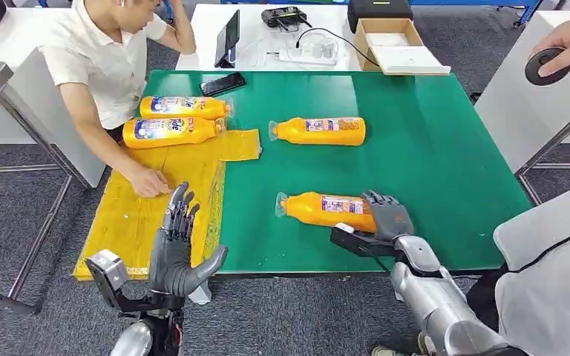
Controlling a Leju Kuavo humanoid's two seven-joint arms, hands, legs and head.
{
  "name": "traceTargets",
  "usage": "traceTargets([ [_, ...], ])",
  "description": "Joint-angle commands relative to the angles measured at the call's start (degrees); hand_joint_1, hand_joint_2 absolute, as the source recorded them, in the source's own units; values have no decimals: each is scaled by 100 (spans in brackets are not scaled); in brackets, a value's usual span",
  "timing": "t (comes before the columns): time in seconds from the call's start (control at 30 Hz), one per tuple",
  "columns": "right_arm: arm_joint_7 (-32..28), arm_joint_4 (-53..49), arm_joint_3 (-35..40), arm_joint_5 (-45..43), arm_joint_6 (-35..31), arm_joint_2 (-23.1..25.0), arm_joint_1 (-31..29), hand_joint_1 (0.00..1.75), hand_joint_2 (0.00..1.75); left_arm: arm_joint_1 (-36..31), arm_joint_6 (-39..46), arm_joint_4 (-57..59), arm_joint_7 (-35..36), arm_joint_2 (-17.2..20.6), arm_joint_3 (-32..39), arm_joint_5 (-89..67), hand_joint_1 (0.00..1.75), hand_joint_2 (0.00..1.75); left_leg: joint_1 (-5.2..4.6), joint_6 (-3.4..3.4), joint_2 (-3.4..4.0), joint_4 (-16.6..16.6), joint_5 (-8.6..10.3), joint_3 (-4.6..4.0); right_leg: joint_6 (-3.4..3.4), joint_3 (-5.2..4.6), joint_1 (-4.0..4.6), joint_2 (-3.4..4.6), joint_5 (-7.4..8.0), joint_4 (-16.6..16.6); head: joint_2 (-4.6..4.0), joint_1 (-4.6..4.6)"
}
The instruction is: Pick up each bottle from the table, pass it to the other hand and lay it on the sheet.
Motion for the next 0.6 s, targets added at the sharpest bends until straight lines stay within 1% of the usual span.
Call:
traceTargets([
  [0.03, -89, 642, 199, -140, 408, -32, 319, 175, 175, -222, -100, 527, 115, 171, -102, 79, 0, 175, 9, -10, -21, -18, 6, 9, -11, 39, 10, -28, 0, -21, 0, 0],
  [0.13, -235, 616, 190, -240, 390, -29, 361, 171, 175, -203, -101, 501, 115, 178, -100, 79, 0, 175, 11, -10, -24, -16, 3, 19, -11, 81, 12, -32, -4, -19, 0, 2],
  [0.17, -235, 616, 190, -240, 390, -29, 361, 171, 175, -203, -101, 501, 115, 178, -100, 79, 0, 175, 10, -7, -18, -10, 2, 17, -8, 79, 11, -24, -2, -15, -2, 0],
  [0.23, -235, 616, 190, -240, 390, -29, 361, 171, 175, -203, -101, 501, 115, 178, -100, 79, 0, 175, 13, -10, -24, -16, 5, 14, -11, 79, 14, -32, 0, -22, 0, 2],
  [0.27, -327, 591, 168, -314, 402, -8, 377, 171, 175, -182, -103, 472, 115, 189, -98, 80, 0, 175, 11, -7, -18, -10, 2, 13, -8, 76, 12, -24, -1, -17, 0, 2],
  [0.33, -765, 485, -5, -723, 502, 39, 453, 171, 175, -173, -106, 451, 115, 217, -116, 86, 0, 175, 13, -12, -20, -12, 3, 9, -12, 73, 14, -29, 1, -21, 0, 2],
  [0.37, -947, 396, -27, -878, 501, 51, 500, 175, 175, -163, -99, 437, 110, 217, -109, 119, 0, 175, 11, -9, -17, -10, -1, 13, -10, 74, 12, -24, -2, -17, 0, 2],
  [0.43, -1351, 176, -182, -1270, 444, 111, 608, 173, 175, -133, -51, 409, 102, 197, -73, 201, 0, 175, 14, -10, -20, -12, 1, 12, -12, 73, 15, -29, 0, -22, 0, 2],
  [0.47, -1563, -54, -272, -1525, 292, 166, 704, 175, 175, -92, 73, 384, 106, 182, -49, 205, 0, 175, 15, -15, -26, -19, 7, 8, -16, 69, 17, -37, 3, -28, 0, 2],
  [0.5, -1671, -199, -296, -1638, 203, 198, 759, 175, 175, -68, 191, 370, 92, 169, -39, 170, 0, 175, 14, -11, -14, -13, 1, 9, -14, 70, 16, -23, 2, -23, -2, 2],
  [0.53, -1900, -659, -448, -1972, -72, 322, 941, 175, 175, 12, 604, 336, 2, 96, -7, -23, 0, 175, 12, -9, -4, -10, -3, 12, -11, 72, 14, -13, 0, -17, 0, 2],
  [0.6, -2051, -1412, -575, -2339, -336, 480, 1225, 175, 175, 98, 875, 353, 9, 92, -101, -87, 0, 175, 11, -10, 7, -10, -5, 10, -11, 70, 12, 5, 2, -14, 0, 0],
])
